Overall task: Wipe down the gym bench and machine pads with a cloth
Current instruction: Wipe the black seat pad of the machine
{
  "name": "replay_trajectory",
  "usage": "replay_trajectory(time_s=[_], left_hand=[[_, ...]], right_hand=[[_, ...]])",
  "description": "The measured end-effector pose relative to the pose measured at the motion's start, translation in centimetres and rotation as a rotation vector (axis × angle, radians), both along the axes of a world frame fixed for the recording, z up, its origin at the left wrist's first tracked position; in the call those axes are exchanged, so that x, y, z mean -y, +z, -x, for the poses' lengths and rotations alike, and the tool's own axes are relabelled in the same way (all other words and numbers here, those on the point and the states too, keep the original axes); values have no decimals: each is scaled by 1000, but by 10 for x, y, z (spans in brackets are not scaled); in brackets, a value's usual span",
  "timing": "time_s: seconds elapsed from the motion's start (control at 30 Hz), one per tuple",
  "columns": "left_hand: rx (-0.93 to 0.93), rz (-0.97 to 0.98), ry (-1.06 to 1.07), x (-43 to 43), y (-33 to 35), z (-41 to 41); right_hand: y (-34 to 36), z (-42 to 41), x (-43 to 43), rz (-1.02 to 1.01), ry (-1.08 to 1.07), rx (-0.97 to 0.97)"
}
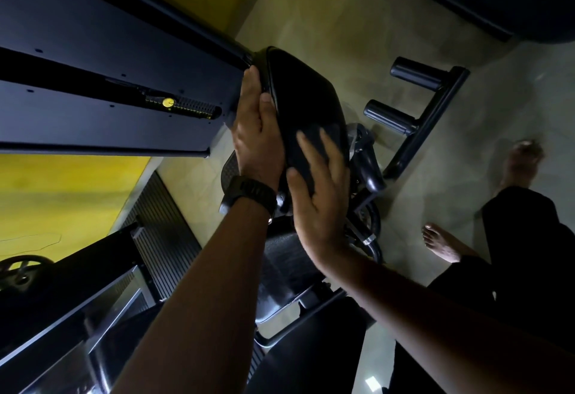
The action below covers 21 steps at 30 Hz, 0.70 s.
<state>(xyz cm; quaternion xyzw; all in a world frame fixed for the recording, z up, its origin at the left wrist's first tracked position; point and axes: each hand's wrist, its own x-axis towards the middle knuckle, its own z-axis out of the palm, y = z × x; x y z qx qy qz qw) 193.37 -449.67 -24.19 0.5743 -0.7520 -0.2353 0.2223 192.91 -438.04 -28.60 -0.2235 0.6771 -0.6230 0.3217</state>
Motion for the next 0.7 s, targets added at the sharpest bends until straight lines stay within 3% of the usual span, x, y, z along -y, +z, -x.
replay_trajectory(time_s=[0.1,0.23,0.33,0.47,0.53,0.63,0.7], left_hand=[[-33,-24,7,-1,-1,-1],[-30,-21,37,-3,-2,1],[-37,-23,44,-4,-2,-1],[-48,-32,50,-2,-4,-2],[-45,-23,43,-1,-4,-2],[-38,-14,51,-2,-4,0],[-41,-15,58,-6,-3,0]], right_hand=[[-7,31,38,29,79,-147],[-40,46,46,-172,37,53],[-25,40,36,-27,45,48],[-12,57,64,107,112,-114],[-33,71,81,33,151,-94],[-64,79,76,-197,146,110],[-63,69,58,-200,138,120]])
